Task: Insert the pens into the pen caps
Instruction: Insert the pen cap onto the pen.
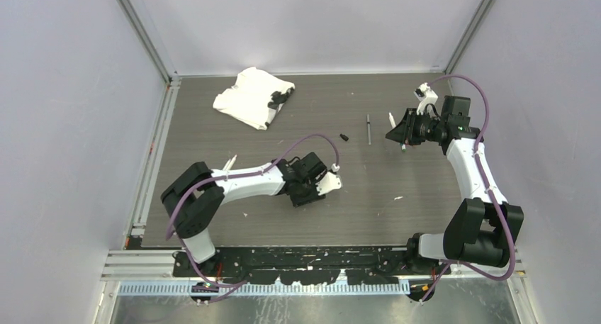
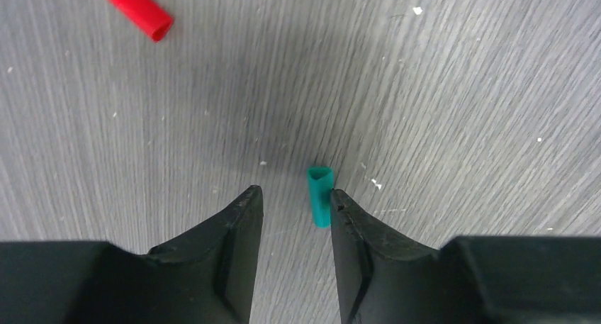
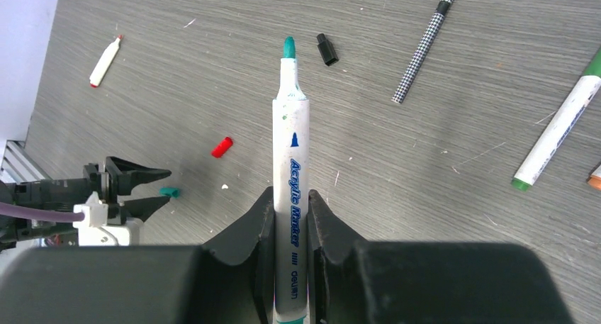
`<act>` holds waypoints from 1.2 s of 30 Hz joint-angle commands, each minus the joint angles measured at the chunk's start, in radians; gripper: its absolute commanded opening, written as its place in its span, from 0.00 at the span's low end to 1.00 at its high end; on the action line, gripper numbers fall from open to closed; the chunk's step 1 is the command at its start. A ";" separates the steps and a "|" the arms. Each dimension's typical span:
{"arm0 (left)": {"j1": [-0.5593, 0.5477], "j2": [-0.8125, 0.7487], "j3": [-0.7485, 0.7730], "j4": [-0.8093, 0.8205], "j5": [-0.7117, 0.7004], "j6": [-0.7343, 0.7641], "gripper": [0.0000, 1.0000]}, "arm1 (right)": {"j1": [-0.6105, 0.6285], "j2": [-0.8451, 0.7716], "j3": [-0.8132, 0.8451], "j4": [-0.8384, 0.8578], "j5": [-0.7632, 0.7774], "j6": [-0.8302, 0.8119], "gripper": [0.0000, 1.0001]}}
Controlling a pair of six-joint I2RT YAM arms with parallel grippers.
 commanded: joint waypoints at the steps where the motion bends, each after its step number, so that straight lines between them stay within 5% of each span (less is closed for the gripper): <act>1: 0.005 -0.117 -0.038 0.089 -0.079 -0.082 0.41 | -0.003 -0.023 0.012 0.016 -0.028 0.001 0.01; 10: 0.005 -0.482 -0.314 0.457 -0.032 -0.454 0.38 | -0.003 -0.043 0.009 0.015 -0.036 -0.005 0.01; 15: 0.007 -0.608 -0.495 0.666 -0.042 -0.781 0.15 | -0.003 -0.044 0.008 0.016 -0.047 -0.002 0.01; 17: 0.010 -0.616 -0.537 0.667 -0.083 -0.932 0.03 | -0.003 -0.044 0.008 0.017 -0.047 -0.002 0.01; 23: 0.011 -0.512 -0.572 0.655 -0.110 -1.201 0.01 | -0.003 -0.047 0.006 0.019 -0.049 0.001 0.01; 36: 0.010 -0.329 -0.443 0.398 -0.267 -1.251 0.01 | -0.003 -0.044 0.005 0.022 -0.052 0.001 0.01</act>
